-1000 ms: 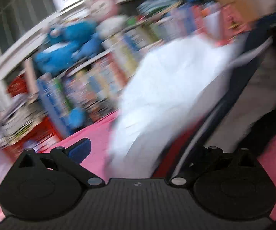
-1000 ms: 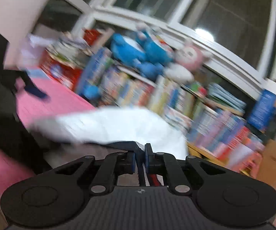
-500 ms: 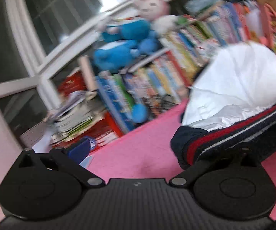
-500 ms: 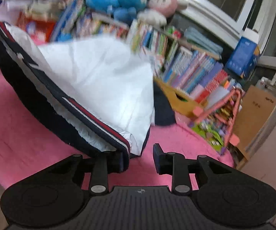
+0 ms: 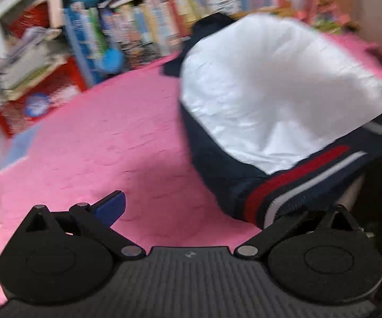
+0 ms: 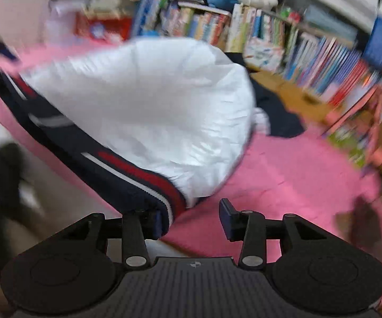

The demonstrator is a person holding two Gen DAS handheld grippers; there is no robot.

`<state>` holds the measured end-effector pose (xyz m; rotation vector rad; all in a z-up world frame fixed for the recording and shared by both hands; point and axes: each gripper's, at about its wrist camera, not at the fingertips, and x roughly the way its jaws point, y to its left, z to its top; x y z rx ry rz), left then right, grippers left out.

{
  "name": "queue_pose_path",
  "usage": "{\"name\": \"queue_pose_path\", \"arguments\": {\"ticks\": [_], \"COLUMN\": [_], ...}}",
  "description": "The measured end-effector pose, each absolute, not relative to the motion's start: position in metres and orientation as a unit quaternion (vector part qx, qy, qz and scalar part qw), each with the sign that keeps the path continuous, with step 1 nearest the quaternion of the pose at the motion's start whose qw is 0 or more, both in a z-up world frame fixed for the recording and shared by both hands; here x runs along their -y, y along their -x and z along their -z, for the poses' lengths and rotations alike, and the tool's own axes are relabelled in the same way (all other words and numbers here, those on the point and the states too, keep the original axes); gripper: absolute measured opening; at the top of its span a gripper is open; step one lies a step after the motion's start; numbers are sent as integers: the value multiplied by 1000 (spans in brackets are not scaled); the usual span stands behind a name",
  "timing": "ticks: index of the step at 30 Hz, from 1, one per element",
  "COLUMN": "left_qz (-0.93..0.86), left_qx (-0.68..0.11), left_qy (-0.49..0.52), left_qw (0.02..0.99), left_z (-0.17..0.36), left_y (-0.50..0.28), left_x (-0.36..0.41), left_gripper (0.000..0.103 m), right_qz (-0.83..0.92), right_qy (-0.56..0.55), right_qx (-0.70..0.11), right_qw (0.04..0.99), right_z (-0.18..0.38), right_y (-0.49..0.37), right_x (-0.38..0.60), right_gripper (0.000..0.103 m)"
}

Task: Fold clothes

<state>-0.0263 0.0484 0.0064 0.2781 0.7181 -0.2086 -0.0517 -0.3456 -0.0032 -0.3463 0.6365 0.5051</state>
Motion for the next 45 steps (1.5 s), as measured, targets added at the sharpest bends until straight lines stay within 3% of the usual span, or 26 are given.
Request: {"name": "queue_pose_path", "arguments": {"ticks": [5,9,13,17,21,22,23,24,25,27,31,34,41,44,45], "left_qz": [257,246,126,132,131,123,114,103,80,55,6,-64,-197,-230,-223], "left_qx": [-368,-311,-245,-214,-273,-294,-314,-332,-341,-354,-302,-260,-304,-336,-363], "left_qy": [27,63,-39,-119,-155,-158,-161,-161,-150,-107,-90,-91,-46,-48,-47], "left_qw": [893,916,961,961,940,935,929,924,925,927,949,959,931,912,903], "left_z": [-44,-87,-118,-103,-69,-58,-46,-36,-31,-27,-46,-58,-39,-23,-19], "left_y": [34,21,-56,-159,-259,-277,-295,-310,-319,-332,-312,-280,-206,-172,-164], "left_x": [-97,-116,-81,-14,28,32,35,38,34,18,-26,-73,-192,-223,-229], "left_gripper": [103,103,103,103,103,103,102,83,42,22,15,15,21,26,32], "right_qz": [-238,-231,-187,-164,-157,-142,-120,-96,-78,-44,56,115,101,79,70], "right_qy": [98,43,51,65,98,112,124,122,109,83,130,137,94,117,126], "right_qx": [-267,-232,-225,-268,-311,-325,-338,-350,-352,-331,-254,-254,-336,-360,-370], "right_qw": [929,944,955,947,932,928,925,924,926,939,957,951,932,922,918], "right_z": [-41,-76,-87,-63,-28,-20,-10,-3,-1,-9,-37,-38,4,21,25], "right_y": [15,-15,-123,-246,-310,-323,-331,-341,-344,-340,-299,-262,-202,-193,-191], "right_x": [373,395,368,303,247,240,236,240,249,276,341,392,445,432,427], "right_gripper": [67,88,90,86,85,72,51,4,5,4,4,4,7,17,25]}}
